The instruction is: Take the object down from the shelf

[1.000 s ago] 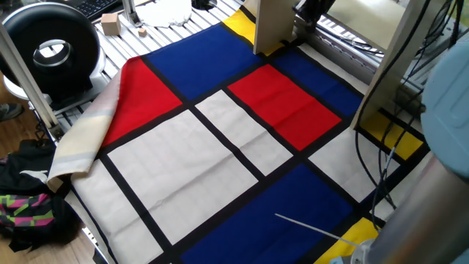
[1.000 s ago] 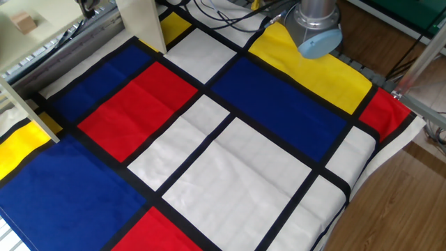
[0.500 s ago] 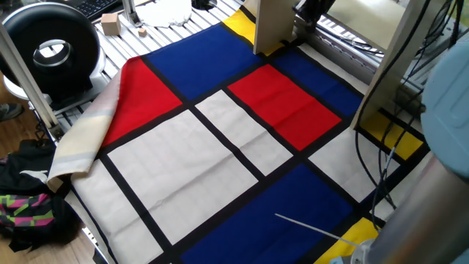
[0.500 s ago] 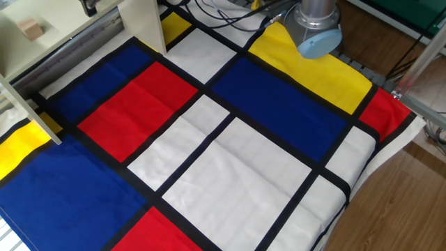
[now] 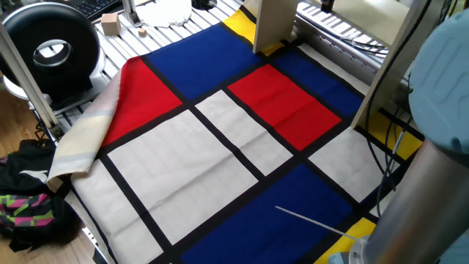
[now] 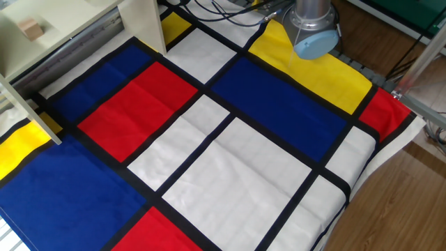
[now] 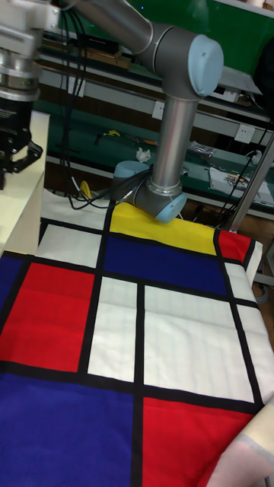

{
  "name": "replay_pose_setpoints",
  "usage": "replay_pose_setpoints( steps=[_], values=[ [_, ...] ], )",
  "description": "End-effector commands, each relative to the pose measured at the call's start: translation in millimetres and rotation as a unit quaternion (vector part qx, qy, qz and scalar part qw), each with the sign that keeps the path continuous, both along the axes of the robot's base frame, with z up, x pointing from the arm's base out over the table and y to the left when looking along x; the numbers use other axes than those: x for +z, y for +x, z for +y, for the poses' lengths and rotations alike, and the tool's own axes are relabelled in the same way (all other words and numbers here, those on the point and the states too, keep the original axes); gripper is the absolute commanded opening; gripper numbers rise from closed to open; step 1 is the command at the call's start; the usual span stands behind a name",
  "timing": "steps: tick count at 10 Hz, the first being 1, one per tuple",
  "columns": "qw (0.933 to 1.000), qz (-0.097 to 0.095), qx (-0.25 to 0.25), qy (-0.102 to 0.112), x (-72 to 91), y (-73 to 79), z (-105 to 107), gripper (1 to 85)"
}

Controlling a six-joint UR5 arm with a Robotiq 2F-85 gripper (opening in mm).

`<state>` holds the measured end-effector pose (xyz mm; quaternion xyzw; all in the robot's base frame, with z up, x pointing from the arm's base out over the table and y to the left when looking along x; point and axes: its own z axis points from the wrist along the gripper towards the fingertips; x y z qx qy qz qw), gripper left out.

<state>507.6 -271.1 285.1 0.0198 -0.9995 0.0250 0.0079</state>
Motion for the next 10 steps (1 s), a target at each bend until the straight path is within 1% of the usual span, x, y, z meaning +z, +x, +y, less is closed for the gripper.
replay_pose_setpoints(
  steps=[1,2,3,4,5,7,10],
  values=[
    [0.9997,0.002,0.013,0.022,0.2,4.0,4,9.3],
    [0.9994,0.007,0.02,0.029,-1.6,2.6,12,13.0],
    [0.9988,0.007,0.032,0.035,-7.0,8.1,23,19.7],
    [0.9985,0.008,0.039,0.037,-12.4,11.9,32,25.3],
    [0.9983,0.006,0.038,0.044,-12.3,13.1,35,28.7],
    [0.998,-0.012,0.037,0.05,-12.2,22.3,39,29.3],
    [0.9977,-0.021,0.037,0.053,-12.0,27.0,40,29.7]
  ],
)
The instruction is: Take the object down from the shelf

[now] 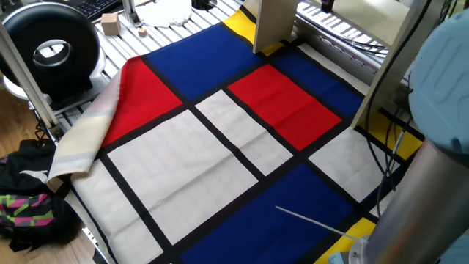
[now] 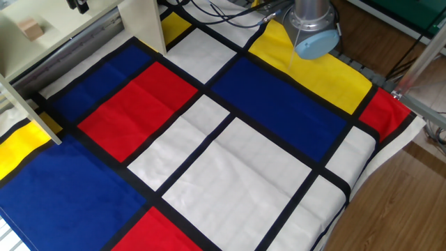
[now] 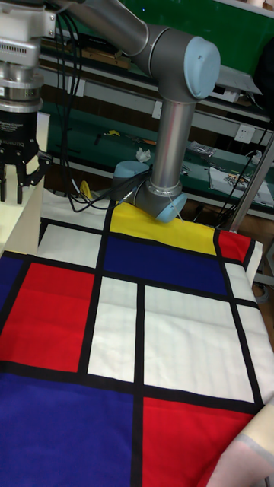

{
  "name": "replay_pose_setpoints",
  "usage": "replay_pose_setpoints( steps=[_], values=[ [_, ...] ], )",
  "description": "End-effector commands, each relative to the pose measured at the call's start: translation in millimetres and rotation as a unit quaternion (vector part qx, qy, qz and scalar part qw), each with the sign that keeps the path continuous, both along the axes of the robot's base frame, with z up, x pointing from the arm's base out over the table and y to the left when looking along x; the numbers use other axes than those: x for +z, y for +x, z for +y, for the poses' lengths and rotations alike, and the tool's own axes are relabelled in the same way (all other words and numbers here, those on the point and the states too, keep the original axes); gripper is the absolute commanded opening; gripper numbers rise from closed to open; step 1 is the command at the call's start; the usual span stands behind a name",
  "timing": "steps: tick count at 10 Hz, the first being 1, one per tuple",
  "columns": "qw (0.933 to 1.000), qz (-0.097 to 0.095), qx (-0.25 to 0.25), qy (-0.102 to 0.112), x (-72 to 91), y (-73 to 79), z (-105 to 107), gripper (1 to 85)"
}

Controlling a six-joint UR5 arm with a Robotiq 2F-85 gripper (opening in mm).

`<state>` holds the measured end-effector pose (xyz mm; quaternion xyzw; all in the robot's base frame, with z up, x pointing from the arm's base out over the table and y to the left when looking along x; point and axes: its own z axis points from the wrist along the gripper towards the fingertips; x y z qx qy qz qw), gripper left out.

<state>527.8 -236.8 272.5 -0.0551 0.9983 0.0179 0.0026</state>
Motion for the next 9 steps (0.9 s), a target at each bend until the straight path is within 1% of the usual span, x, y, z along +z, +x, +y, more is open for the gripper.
replay_pose_setpoints(
  steps=[1,4,7,9],
  values=[
    [0.9999,-0.009,0.005,0.013,0.6,5.3,7.8,31.3],
    [0.9997,-0.015,0.014,0.01,0.6,8.1,6.2,31.7],
    [0.9997,-0.017,0.017,0.01,0.7,8.9,6.6,31.0],
    [0.9992,-0.021,0.03,0.014,0.8,10.4,8.6,30.0]
  ],
)
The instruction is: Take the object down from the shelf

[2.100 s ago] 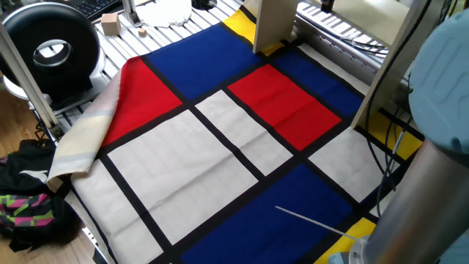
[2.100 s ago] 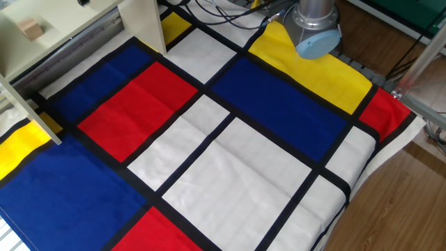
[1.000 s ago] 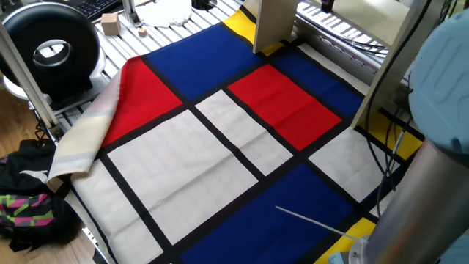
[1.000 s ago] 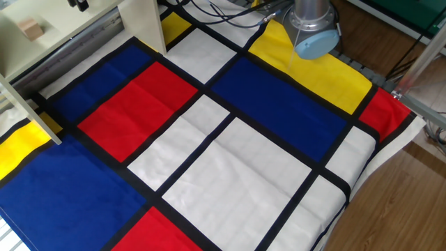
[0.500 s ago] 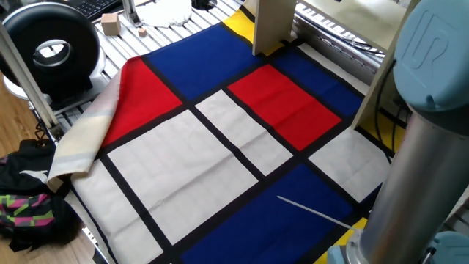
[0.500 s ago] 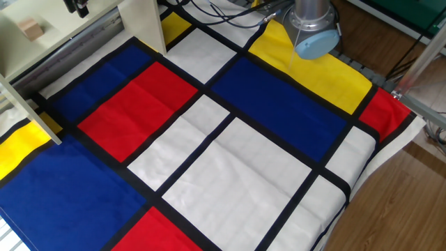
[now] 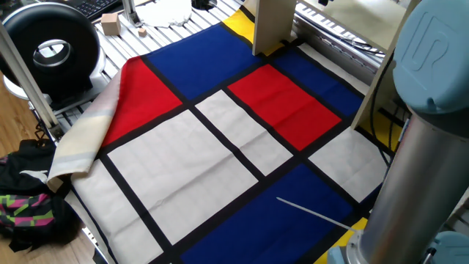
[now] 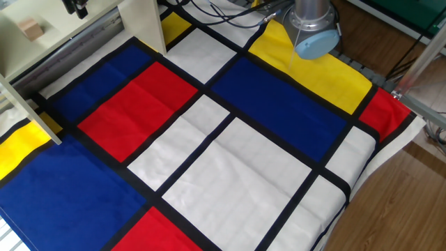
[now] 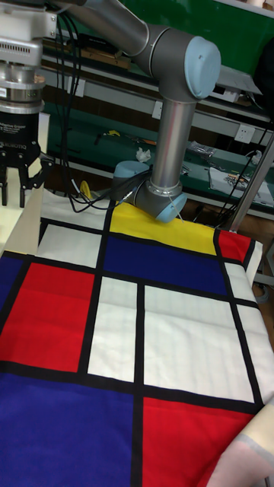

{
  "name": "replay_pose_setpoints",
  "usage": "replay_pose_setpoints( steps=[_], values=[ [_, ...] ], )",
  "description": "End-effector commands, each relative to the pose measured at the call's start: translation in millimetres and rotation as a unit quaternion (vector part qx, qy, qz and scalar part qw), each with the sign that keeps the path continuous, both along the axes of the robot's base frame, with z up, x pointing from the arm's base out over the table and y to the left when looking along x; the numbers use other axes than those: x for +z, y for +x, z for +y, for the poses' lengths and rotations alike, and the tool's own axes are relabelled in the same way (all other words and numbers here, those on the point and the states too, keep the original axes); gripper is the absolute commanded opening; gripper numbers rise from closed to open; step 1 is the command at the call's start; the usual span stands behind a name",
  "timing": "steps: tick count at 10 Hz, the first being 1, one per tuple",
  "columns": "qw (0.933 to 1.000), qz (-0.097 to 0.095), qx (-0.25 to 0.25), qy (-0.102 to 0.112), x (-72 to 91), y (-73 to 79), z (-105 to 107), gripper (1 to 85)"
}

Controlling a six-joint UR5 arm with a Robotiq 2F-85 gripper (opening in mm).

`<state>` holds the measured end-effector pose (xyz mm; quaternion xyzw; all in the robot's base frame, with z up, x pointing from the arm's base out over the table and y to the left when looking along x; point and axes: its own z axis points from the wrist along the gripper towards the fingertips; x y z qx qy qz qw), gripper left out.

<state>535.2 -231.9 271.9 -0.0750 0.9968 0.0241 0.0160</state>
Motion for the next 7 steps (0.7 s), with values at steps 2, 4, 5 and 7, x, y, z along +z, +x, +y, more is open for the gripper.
replay_pose_setpoints(
  steps=[2,4,5,7],
  values=[
    [0.9999,-0.009,0.014,0.001,1.3,3.7,0,30.0],
    [0.9998,-0.009,0.017,0.003,1.4,3.7,2,30.0],
    [0.9997,0.002,0.025,-0.004,1.0,-1.9,-2,30.0],
    [0.9993,0.016,0.032,-0.013,0.8,-9.5,-7,32.7]
  ],
)
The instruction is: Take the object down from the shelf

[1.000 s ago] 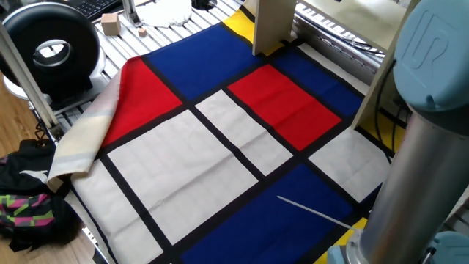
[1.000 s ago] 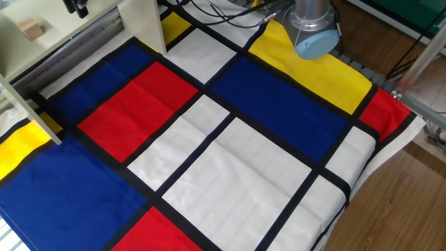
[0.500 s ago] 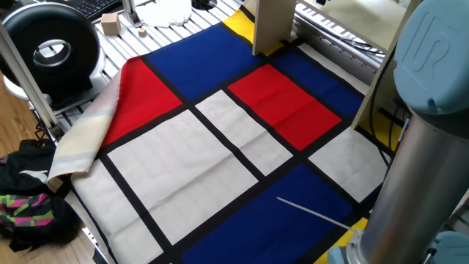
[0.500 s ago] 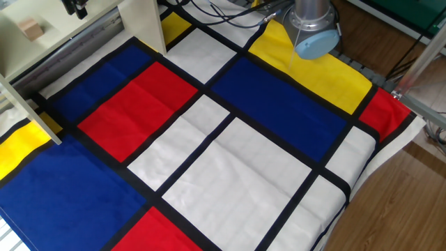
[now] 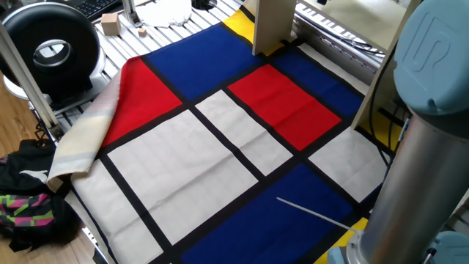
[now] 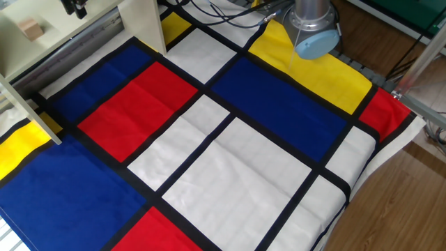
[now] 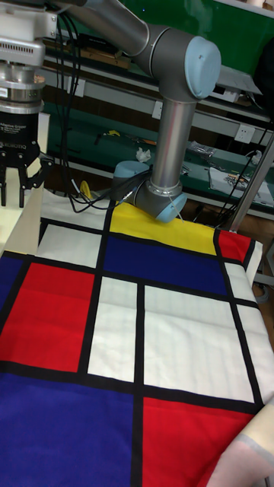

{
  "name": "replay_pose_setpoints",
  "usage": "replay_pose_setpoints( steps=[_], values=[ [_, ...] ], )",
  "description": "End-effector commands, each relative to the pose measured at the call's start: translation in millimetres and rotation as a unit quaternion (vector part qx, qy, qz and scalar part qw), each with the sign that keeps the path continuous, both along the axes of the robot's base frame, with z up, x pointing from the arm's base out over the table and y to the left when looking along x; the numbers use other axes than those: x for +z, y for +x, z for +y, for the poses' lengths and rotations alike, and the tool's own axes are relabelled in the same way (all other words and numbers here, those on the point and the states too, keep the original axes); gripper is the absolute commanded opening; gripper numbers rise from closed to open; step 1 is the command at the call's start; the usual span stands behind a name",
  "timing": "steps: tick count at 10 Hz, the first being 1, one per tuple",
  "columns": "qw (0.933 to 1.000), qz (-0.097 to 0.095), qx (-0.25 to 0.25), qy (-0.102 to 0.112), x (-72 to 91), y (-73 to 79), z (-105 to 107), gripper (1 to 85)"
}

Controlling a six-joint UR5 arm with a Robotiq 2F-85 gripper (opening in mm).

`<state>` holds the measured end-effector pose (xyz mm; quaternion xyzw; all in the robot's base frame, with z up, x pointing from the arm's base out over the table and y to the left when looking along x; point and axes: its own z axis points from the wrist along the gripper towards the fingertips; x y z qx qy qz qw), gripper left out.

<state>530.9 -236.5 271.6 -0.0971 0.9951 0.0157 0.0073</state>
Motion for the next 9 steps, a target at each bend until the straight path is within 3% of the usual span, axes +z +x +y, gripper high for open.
replay_pose_setpoints(
  steps=[1,4,9],
  values=[
    [0.9999,0.012,0.009,-0.004,1.1,-6.8,-2,33.3],
    [0.9998,0.015,0.009,0.011,17.1,-16.2,-11,36.0],
    [0.9998,0.011,-0.008,0.012,39.5,-44.8,-18,35.3]
  ],
)
